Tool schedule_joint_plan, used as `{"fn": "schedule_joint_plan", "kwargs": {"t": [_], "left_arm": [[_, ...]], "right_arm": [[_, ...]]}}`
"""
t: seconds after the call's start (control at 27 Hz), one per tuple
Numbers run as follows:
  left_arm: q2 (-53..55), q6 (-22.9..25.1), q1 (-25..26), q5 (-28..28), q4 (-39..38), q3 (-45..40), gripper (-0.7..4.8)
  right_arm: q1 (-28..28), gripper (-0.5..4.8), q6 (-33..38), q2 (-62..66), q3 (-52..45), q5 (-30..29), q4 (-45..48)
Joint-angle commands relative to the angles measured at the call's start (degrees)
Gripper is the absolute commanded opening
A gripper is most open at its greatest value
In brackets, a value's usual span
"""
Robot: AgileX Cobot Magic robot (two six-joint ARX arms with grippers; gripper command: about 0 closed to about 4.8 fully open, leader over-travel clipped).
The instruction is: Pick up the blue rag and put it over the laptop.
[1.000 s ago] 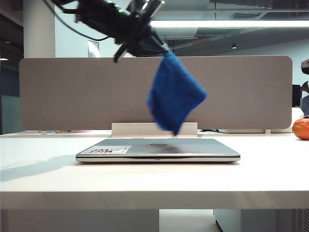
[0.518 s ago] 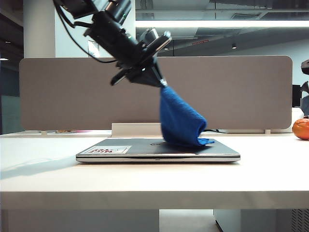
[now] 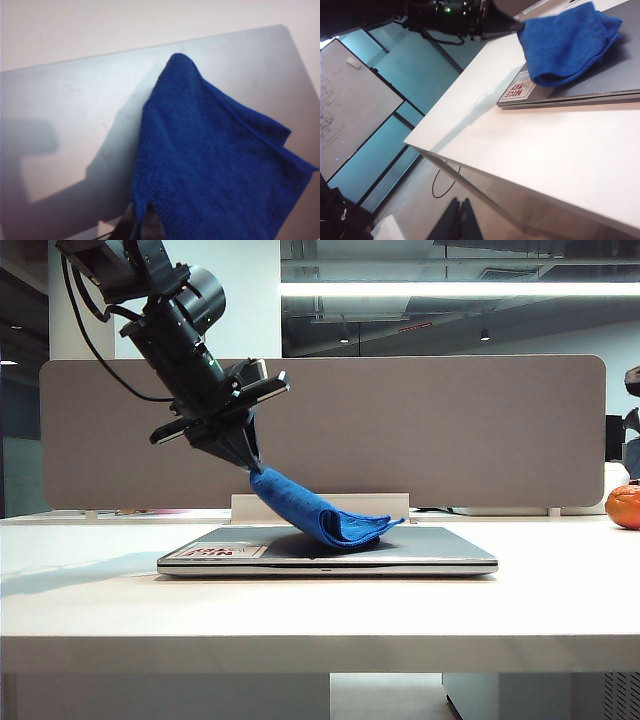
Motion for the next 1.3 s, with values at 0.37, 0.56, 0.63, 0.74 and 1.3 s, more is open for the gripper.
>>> {"fn": "schedule_joint_plan", "kwargs": {"t": [0.37, 0.56, 0.63, 0.74, 1.3], "left_arm": [[0.2, 6.8, 0.0, -7.5, -4.0, 0.1, 3.49], [0.0, 9.0, 0.0, -11.3, -8.1, 0.7, 3.82], [0.0, 9.0, 0.0, -11.6, -9.9, 1.9, 3.82], [0.0, 9.0, 0.0, -15.2, -12.5, 4.4, 3.81], [-1.5, 9.9, 0.0, -17.9, -27.8, 14.8, -0.06]], "right_arm": [[0.0, -0.05, -1.4, -0.1, -0.3, 2.3, 0.8], [0.0, -0.05, -1.9, -0.1, -0.3, 3.3, 0.7], [0.0, -0.05, -1.9, -0.1, -0.3, 3.4, 0.8], [0.0, -0.05, -1.9, -0.1, -0.3, 3.4, 0.8], [0.0, -0.05, -6.2, -0.1, -0.3, 13.9, 0.7]]}}
